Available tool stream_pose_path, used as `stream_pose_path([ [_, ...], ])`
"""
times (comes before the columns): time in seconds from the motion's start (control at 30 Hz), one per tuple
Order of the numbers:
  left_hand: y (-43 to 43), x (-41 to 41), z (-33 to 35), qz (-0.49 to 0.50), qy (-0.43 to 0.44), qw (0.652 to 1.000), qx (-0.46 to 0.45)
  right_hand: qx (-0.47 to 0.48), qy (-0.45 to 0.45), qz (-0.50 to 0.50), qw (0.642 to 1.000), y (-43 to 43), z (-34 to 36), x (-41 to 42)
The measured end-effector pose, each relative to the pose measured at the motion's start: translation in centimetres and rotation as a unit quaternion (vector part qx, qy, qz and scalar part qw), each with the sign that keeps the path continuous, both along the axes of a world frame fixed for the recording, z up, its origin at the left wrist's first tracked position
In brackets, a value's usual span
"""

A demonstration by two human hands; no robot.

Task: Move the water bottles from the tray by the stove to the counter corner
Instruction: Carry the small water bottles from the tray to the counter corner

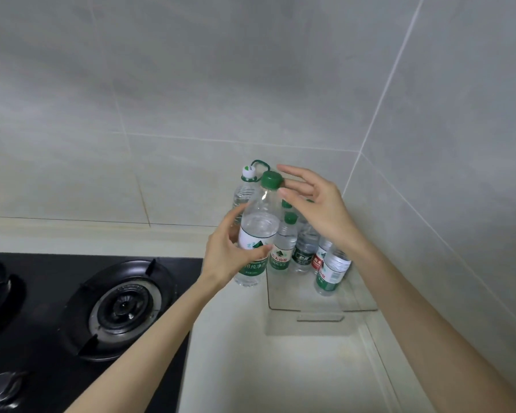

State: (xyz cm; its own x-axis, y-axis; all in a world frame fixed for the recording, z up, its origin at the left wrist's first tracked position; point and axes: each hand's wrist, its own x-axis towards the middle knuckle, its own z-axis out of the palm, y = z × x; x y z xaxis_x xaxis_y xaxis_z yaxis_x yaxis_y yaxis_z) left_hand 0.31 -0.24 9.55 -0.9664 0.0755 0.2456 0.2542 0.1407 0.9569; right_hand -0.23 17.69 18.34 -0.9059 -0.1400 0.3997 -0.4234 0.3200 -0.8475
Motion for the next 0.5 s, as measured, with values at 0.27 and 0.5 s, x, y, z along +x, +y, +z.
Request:
stream_pose_path([
  [0.27, -3.1, -1.3, -0.1, 0.065, -0.027, 0.997, -0.036, 0.102, -0.133, -0.084, 0.982, 2.6, -8.4, -6.5],
  [0.5, -4.6, -1.2, -0.7, 0.076, -0.043, 0.992, -0.086, 0.041, -0.144, -0.194, 0.969, 3.0, -15.0, -9.8],
])
